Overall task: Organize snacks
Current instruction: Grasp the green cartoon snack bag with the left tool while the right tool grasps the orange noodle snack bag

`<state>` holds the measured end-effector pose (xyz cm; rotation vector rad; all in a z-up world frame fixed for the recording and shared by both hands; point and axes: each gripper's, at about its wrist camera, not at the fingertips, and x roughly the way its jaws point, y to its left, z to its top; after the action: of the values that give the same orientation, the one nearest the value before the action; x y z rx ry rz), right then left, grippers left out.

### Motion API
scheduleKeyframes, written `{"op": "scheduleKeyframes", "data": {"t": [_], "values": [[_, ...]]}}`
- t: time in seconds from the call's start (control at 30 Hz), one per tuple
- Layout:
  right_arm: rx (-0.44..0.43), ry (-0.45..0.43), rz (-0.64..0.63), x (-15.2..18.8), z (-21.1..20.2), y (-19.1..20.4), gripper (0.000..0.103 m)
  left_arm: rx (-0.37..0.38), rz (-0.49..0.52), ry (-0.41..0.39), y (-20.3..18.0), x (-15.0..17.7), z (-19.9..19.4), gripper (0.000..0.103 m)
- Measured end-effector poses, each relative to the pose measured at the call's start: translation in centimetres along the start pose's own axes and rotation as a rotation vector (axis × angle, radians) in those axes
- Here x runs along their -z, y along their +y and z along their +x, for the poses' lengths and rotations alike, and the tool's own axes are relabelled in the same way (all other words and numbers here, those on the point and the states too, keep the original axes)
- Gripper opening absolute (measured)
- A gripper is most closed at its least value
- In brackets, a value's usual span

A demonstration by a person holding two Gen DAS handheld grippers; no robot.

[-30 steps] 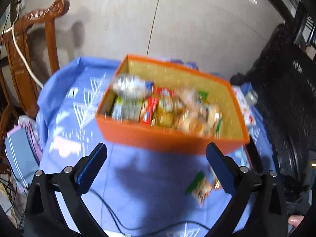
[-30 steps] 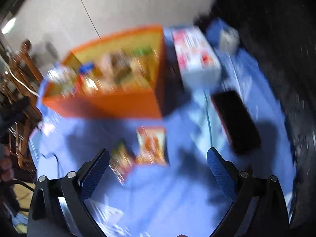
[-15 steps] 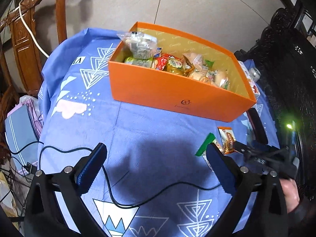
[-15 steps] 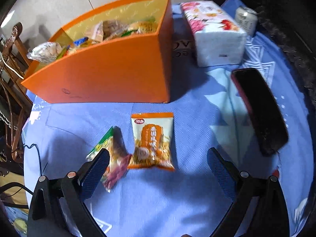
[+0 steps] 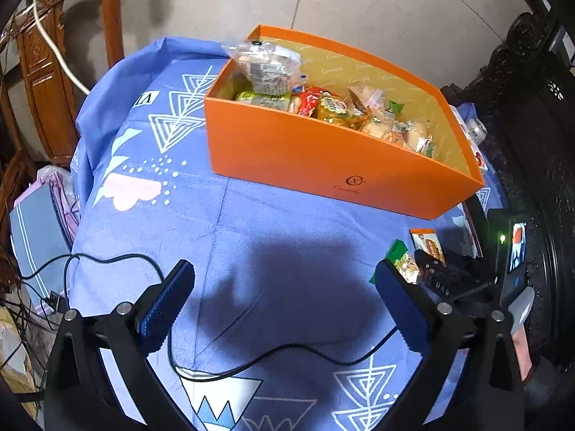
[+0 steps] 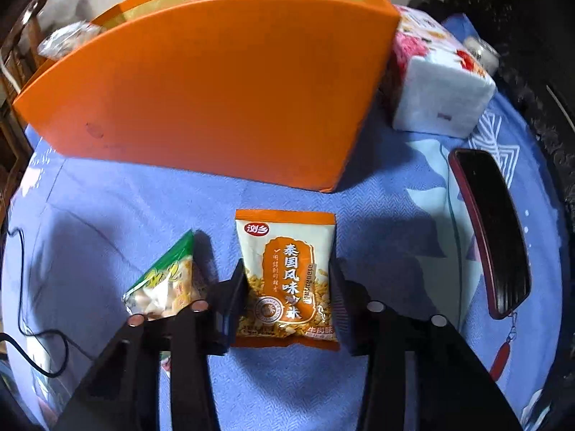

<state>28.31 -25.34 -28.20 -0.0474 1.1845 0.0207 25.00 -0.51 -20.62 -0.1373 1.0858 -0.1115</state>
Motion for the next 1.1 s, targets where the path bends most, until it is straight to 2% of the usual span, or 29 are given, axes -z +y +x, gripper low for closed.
{"op": "scheduleKeyframes", "data": {"t": [0.07,0.17,0.27,0.53,0.67,0.8,1.03,1.1], "values": [[-0.025,0.001,0.014,0.6,-0.4,-0.3,0.040,0.004,0.016,0.001,-0.5,-0.3,0.1,0.098],[-0.122,-0.002,0.124,2.3,-1.7,-2.3,0.039,0.011,0.054,-0.016,-1.9,-1.0,0.2,0.098],[-0.155,0.006,0.198,4.3,-2.8,-4.0,0.039,0.034,0.079,-0.023,-3.3,-1.4,0.7,0.098],[-0.174,0.031,0.244,8.5,-4.5,-5.7,0.039,0.115,0.294,0.015,-11.1,-1.2,5.3,0.098],[-0.192,0.040,0.254,9.6,-4.1,-5.6,0.040,0.105,0.432,0.035,-13.9,0.3,8.5,0.098],[-0.194,0.040,0.243,10.0,-4.1,-5.7,0.040,0.095,0.497,0.063,-14.8,1.9,11.0,0.098],[-0.195,0.042,0.254,10.3,-3.9,-6.1,0.041,0.101,0.577,0.061,-15.0,3.0,12.9,0.098],[-0.190,0.041,0.249,10.3,-4.0,-6.2,0.041,0.091,0.600,0.072,-15.2,3.6,13.5,0.094]]}}
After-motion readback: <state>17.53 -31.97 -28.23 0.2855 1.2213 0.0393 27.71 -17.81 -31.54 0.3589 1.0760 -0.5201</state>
